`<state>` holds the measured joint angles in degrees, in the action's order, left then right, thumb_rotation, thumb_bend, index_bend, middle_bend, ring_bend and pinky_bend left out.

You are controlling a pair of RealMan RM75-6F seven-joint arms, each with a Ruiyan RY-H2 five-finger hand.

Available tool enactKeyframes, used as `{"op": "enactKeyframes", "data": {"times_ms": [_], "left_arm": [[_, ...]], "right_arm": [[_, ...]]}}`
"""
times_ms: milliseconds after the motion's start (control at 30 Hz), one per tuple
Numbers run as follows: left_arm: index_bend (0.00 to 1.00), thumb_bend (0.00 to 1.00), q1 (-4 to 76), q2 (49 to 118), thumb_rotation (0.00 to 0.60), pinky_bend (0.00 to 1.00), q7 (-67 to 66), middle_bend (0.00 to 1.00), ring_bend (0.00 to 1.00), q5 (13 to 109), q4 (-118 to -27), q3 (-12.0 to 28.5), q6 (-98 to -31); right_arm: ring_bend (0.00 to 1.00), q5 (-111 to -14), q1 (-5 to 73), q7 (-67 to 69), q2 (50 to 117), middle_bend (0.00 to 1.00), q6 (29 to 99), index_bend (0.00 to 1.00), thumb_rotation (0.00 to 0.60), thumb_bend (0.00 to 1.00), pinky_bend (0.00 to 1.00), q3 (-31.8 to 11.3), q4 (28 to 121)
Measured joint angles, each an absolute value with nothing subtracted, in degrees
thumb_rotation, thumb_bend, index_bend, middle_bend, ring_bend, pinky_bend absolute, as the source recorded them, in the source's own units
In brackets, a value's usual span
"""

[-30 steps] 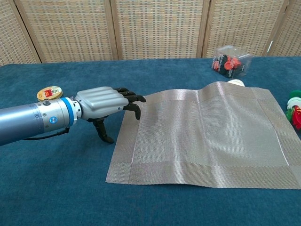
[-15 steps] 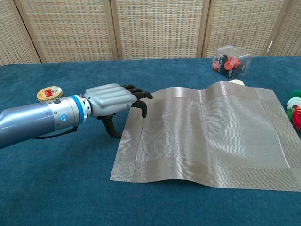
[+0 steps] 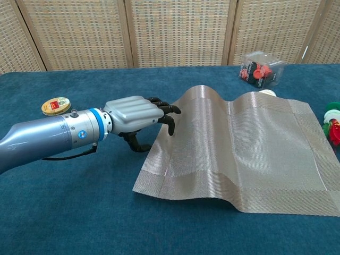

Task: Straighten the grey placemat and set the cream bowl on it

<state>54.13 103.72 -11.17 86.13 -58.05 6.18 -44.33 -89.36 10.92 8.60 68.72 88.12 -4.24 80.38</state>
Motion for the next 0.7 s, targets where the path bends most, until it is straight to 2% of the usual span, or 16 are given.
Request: {"op": "enactKeyframes", "data": {"times_ms": [467,533,700], "left_arm": [[0.37,0.64,54.24,105.43,0.600,0.00,-11.01,0.00,0.00,85.50,-57.01,5.20,-44.55],[0.41,0.64,54.28,105.63,0.600,0.00,-10.88,0.00,0.00,85.50,-56.74,5.12,-44.62],[0.67,0.62,54.37,106.21,0.600,0.00,-9.88,0.00,0.00,85.57,-56.16,4.90,-44.90]], "right_arm": [[0.00,-90.25,10.50,8.83,68.42,0.00,88.85,0.00,0.600,0.00,0.00,-4.40,80.91],[0.00,-90.34,10.47,8.94,68.40,0.00,88.91,0.00,0.600,0.00,0.00,-4.42,80.95],[0.00,-90.60,10.38,9.14,68.37,0.00,89.05,0.00,0.600,0.00,0.00,-4.50,80.95]]}}
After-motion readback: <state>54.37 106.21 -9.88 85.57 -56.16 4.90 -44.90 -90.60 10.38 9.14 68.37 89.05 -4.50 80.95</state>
